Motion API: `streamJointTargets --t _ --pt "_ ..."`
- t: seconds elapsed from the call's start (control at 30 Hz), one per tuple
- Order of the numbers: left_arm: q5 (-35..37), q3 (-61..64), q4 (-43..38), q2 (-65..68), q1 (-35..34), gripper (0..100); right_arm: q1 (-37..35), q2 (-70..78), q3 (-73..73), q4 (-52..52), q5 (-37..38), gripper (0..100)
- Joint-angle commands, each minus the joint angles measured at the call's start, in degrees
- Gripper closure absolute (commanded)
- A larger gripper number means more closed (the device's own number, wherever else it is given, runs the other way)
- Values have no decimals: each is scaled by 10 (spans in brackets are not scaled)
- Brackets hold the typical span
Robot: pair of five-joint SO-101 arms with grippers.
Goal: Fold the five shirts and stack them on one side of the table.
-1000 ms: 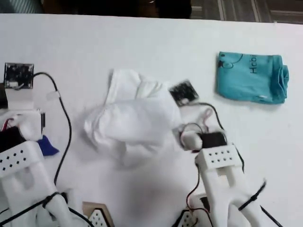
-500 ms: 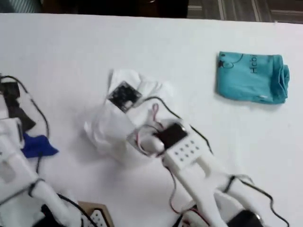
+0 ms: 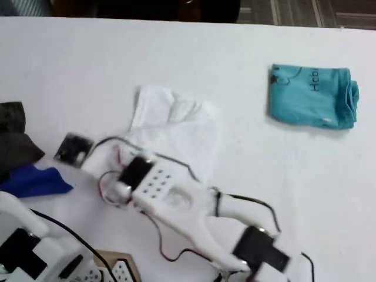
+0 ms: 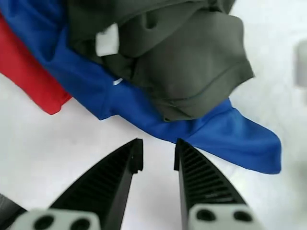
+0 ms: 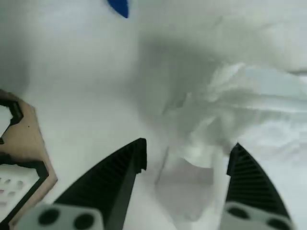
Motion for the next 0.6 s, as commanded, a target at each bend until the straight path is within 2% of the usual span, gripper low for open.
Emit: streamJointTargets --t 0.0,0.1,0.17,0.2,0.27,0.33,0.4,0.57 --pt "-7 -25 4 -1 -11 868 3 61 -27 -44 -3 730" --pt "-6 -24 4 -1 -11 868 49 110 -28 -72 -3 731" --pt "-5 -24 4 -1 -9 868 94 122 -28 -80 -3 773" --pt "-4 -24 4 -1 -8 868 120 123 -28 -80 -3 824" --pt "-4 -24 4 -1 -7 868 172 116 -28 -80 -3 985" --pt "-4 -24 4 -1 -7 868 219 99 -25 -77 -3 947" --pt "-4 -24 3 0 -1 868 262 74 -27 -60 -3 980" --pt "-4 -23 4 0 27 868 341 -45 -27 -6 -3 979"
